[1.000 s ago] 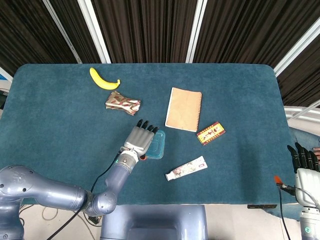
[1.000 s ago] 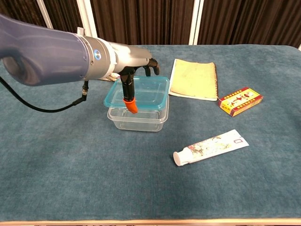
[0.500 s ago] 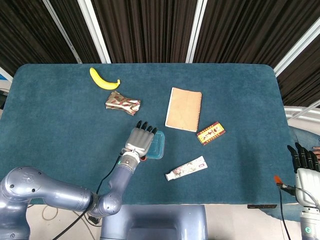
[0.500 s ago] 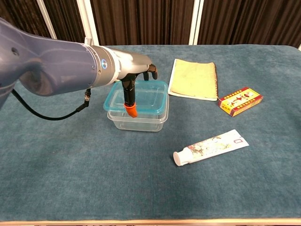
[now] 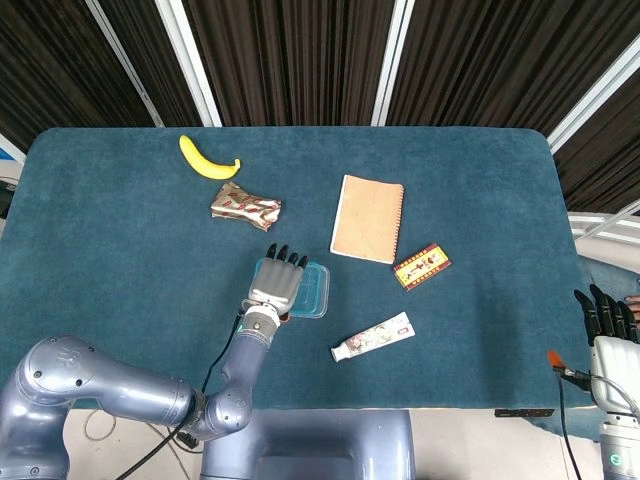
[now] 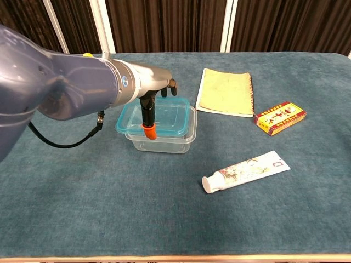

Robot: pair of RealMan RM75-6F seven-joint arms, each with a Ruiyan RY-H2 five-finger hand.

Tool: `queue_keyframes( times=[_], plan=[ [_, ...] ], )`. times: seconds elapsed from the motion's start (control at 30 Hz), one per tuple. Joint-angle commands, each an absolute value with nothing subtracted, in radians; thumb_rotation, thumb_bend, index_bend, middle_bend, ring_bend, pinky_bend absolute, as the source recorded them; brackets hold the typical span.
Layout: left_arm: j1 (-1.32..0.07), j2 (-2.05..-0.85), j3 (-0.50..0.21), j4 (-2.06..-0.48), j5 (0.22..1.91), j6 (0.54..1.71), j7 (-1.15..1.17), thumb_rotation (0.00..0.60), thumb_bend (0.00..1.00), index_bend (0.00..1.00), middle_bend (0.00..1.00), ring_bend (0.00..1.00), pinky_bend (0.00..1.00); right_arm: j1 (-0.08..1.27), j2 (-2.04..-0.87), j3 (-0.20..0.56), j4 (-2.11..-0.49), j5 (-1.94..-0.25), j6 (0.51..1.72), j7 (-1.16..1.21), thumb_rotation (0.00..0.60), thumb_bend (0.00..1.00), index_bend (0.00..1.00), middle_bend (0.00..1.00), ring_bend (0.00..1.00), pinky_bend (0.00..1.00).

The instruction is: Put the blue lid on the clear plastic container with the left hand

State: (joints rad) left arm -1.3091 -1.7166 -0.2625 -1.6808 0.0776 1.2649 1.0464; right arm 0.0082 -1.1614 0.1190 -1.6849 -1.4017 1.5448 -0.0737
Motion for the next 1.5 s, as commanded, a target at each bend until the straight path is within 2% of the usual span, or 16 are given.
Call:
queue_keyframes(
  times=[0.03, 1.5],
  plan=[
    [-1.306, -1.724, -0.271, -1.676, 0.076, 1.265, 1.048, 0.600, 0.21, 0.13, 0.26, 0.00, 0.00, 0.008, -1.161, 0.119, -1.685, -1.402, 1.544, -0.074, 0.600, 0.27, 0.09, 0.01, 0.04, 0.00],
    [-1.284, -1.797, -0.312, -1.614, 0.116, 1.266, 1.115, 0.600, 0.21, 0.14, 0.25, 0.00, 0.00, 0.009, -1.160, 0.119, -1.687, -1.399, 1.541, -0.071, 0.600, 0.27, 0.09, 0.01, 0.04, 0.00]
  ],
)
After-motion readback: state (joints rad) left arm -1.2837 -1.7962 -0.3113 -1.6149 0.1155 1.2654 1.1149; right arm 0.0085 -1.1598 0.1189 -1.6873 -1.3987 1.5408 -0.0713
